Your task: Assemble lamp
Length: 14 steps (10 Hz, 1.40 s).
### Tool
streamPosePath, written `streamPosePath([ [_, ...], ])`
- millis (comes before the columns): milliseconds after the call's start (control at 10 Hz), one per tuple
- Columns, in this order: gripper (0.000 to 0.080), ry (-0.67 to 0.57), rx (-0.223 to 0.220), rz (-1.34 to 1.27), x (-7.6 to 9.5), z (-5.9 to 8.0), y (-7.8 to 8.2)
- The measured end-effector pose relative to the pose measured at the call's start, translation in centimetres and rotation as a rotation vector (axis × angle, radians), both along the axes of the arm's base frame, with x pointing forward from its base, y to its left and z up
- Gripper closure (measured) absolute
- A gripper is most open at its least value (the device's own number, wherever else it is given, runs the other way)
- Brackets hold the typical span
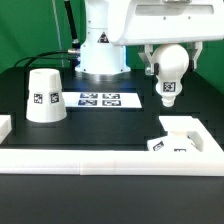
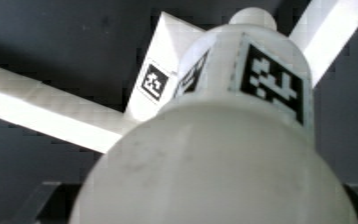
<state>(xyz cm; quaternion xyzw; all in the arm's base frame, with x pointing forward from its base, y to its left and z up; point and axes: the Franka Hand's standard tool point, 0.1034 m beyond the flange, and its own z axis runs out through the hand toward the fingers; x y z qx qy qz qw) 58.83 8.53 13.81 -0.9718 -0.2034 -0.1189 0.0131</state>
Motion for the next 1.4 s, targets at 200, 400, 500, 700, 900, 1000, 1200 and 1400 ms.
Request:
streamPosePath([
  [200, 0.0222, -0.089, -0.008, 0.036, -0.1, -0.4, -0.5],
  [400, 0.0222, -0.118, -0.034, 0.114, 0.4, 0.1, -0.5],
  [500, 0.0222, -0.119, -0.037, 0.125, 0.8, 0.4, -0.5],
  [700, 0.0222, -0.130, -0.035, 0.135, 1.5, 1.2, 0.2],
  [900, 0.0222, -0.131, -0.034, 0.134, 1.5, 1.1, 0.1],
  [1000, 0.0222, -0.163, -0.035, 0.134, 1.7, 1.1, -0.1],
  [1200, 0.0222, -0.174, -0.037, 0.147, 1.8, 0.6, 0.0],
  [1400, 0.0222, -0.197, -0.040, 0.167, 2.6, 0.8, 0.4],
])
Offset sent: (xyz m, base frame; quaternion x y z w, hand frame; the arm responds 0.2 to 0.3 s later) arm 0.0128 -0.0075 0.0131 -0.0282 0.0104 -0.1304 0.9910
